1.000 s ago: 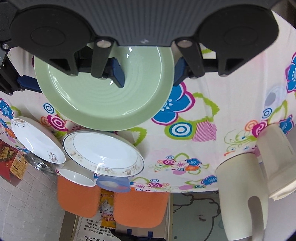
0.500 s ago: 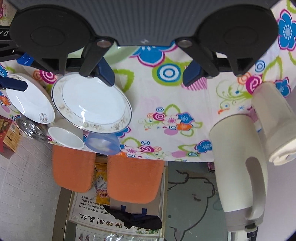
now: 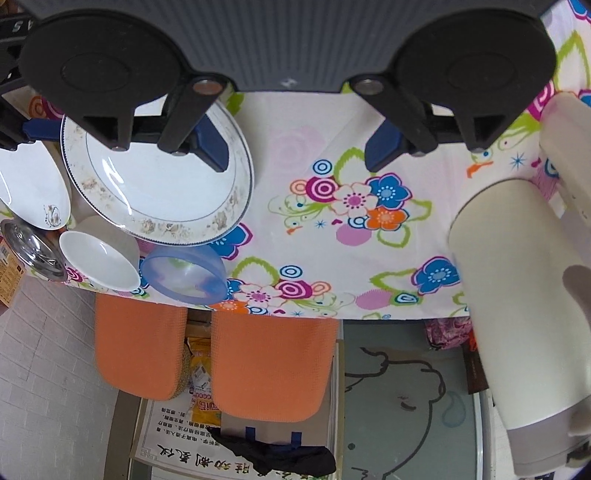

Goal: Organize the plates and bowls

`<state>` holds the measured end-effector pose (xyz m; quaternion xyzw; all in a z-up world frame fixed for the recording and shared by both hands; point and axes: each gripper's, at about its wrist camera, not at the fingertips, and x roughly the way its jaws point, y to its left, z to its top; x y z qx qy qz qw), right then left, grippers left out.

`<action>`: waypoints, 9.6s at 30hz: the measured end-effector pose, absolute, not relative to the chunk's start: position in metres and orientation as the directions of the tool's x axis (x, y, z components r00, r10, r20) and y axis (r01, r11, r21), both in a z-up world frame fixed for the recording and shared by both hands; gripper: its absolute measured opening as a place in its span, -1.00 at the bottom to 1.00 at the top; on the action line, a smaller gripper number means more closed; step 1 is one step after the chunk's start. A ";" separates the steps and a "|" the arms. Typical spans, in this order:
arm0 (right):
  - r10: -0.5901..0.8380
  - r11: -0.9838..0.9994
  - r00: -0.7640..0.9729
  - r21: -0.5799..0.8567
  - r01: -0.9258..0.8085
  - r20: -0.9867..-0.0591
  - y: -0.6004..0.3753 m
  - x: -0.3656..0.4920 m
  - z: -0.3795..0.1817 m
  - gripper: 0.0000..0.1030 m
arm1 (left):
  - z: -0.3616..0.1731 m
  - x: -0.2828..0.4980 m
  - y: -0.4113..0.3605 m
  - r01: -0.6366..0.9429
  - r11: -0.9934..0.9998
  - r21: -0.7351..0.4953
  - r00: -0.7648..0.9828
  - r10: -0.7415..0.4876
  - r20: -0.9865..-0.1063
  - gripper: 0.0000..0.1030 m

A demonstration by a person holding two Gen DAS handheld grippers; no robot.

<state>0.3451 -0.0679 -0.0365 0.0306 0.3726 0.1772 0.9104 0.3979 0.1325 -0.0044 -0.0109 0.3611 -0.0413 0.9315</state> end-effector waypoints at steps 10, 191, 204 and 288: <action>0.337 0.937 0.682 0.159 -0.312 -0.649 -0.068 0.369 -0.030 0.62 | -0.015 0.425 0.129 0.082 0.995 -0.063 0.711 -0.103 -0.696 0.47; 0.349 0.928 0.752 0.095 -0.360 -0.559 -0.044 0.211 -0.013 0.66 | 0.003 0.250 0.123 0.036 0.985 -0.168 0.660 -0.150 -0.736 -0.04; 0.332 0.936 0.759 0.099 -0.337 -0.560 -0.043 0.204 -0.024 0.62 | -0.008 0.244 0.127 0.062 0.981 -0.186 0.688 -0.177 -0.704 0.09; 0.106 0.988 0.724 -0.007 -0.152 -0.682 -0.299 0.380 -0.036 0.64 | -0.029 0.467 -0.152 0.278 0.935 -0.221 0.437 -0.328 -0.838 0.41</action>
